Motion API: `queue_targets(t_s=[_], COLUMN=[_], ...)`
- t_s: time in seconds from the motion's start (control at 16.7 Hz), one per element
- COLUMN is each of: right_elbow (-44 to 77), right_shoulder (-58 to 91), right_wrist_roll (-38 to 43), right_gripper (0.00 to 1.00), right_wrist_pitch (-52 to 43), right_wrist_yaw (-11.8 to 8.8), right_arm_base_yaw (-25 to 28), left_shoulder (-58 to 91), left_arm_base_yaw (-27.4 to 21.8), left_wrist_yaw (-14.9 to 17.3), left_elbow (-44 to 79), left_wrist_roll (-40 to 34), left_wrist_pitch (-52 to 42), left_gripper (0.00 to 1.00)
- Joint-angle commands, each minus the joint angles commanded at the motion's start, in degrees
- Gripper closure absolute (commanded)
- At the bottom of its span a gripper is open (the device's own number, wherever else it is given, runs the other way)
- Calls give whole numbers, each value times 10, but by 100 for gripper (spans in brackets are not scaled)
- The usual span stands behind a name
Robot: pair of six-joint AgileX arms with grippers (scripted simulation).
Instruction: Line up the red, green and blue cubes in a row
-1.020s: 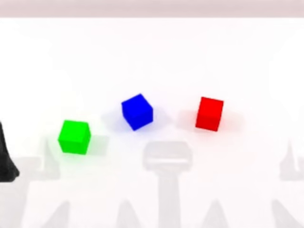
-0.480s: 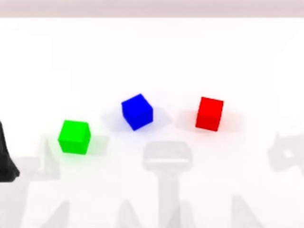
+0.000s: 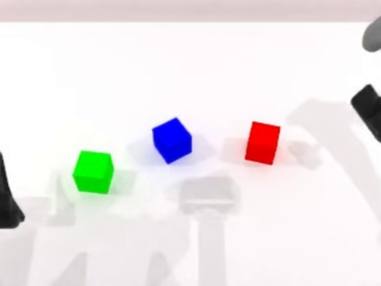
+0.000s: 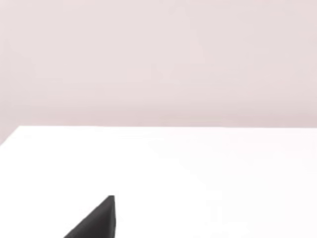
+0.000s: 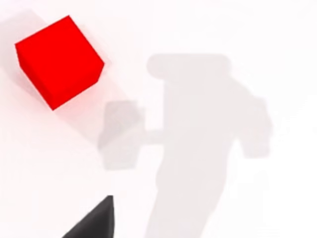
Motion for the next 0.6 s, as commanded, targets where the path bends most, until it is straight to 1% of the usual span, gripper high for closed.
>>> queue_targets(t_s=[0.3,0.6], right_elbow=[254,451], right_shoulder=[306,508], right_wrist_roll=[-102,-178], right_gripper=[0,0], right_wrist_pitch=[-173,-290], right_wrist_yaw=[1,1], right_arm_base_yaw=[58,102], left_shoulder=[0,0], left_arm_base_yaw=[0,0], left_wrist_yaw=[0,0], left_elbow=[0,0], left_wrist_roll=[0,0], left_wrist_pitch=[0,0], left_gripper=[0,0])
